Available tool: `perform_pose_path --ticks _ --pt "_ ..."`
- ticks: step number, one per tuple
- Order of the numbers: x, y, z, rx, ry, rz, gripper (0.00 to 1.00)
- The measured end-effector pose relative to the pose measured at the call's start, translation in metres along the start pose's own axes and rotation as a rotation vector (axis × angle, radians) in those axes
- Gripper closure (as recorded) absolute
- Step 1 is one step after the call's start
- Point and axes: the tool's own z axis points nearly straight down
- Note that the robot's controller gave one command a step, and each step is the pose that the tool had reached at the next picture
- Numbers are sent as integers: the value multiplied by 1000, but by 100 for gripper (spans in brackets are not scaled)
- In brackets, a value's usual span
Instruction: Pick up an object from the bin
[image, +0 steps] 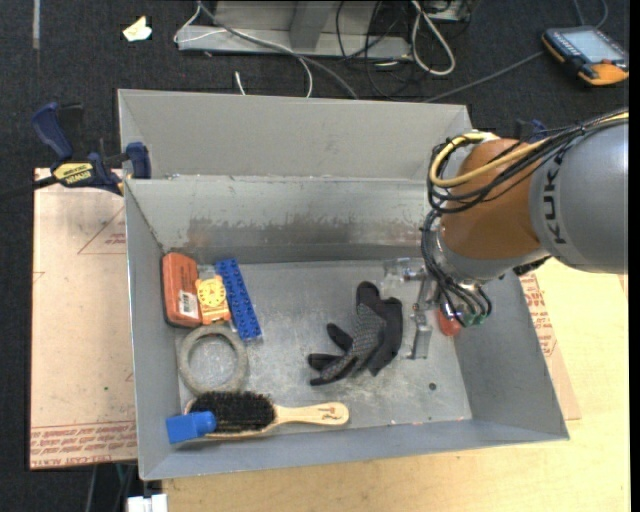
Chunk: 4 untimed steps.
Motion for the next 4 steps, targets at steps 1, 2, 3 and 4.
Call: perform_pose_path --ticks 1,2,3,4 --pt "18 17 13 0 0 37 0" --pt "34 26 -3 0 1 -177 0" --pt "17 51 35 0 2 -258 0" --pt "18 72 42 3 -10 -385 100"
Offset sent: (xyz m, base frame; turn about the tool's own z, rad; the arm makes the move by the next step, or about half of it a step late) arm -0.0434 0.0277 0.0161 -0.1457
